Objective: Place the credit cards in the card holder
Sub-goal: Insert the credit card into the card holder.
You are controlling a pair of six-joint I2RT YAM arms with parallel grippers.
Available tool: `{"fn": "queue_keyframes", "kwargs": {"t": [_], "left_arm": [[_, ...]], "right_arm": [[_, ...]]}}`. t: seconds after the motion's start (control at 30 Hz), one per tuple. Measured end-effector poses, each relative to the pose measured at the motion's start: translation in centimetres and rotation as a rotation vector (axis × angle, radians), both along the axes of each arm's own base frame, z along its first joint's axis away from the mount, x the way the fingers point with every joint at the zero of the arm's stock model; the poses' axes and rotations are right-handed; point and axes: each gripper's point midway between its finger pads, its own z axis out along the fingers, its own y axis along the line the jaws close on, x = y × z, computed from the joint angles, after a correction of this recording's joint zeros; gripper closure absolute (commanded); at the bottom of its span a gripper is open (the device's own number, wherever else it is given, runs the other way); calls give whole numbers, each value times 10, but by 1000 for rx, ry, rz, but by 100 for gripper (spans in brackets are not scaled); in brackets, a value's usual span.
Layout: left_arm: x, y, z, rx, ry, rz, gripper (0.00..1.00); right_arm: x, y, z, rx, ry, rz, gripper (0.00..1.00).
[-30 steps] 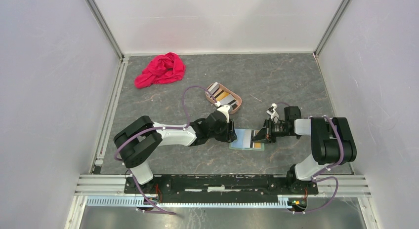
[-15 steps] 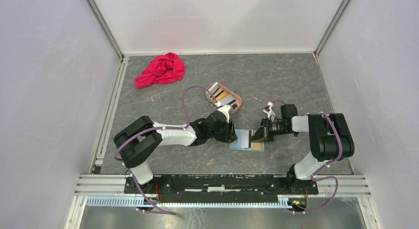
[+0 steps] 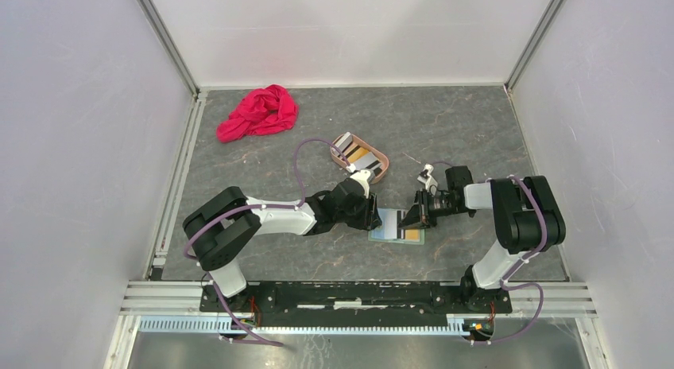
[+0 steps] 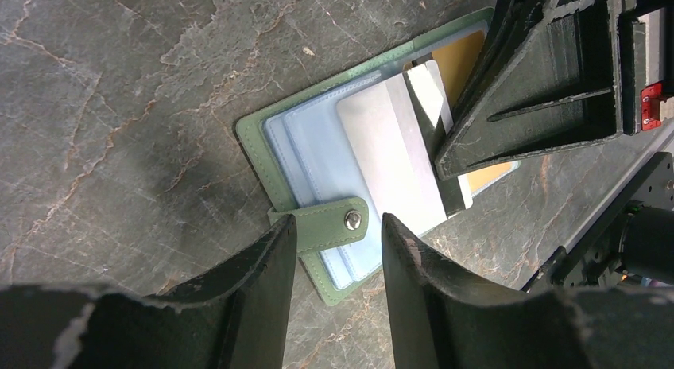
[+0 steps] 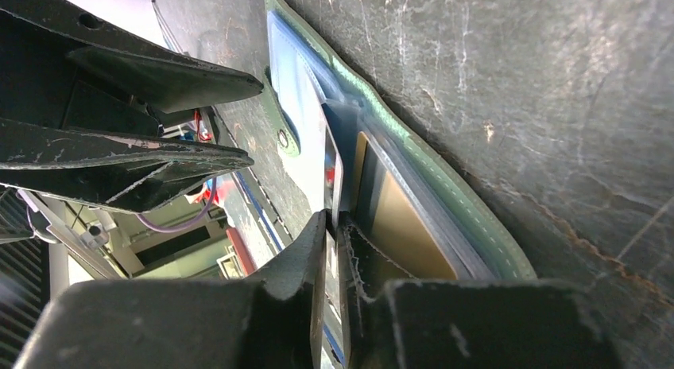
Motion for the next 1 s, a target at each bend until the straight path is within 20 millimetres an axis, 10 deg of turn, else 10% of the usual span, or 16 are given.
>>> {"fn": "queue_keyframes", "kwargs": {"t": [1.0], "left_arm": [[-2, -2, 1, -41, -9, -16, 48]], "right_arm": [[5, 1, 9, -131, -193, 183, 53]]}}
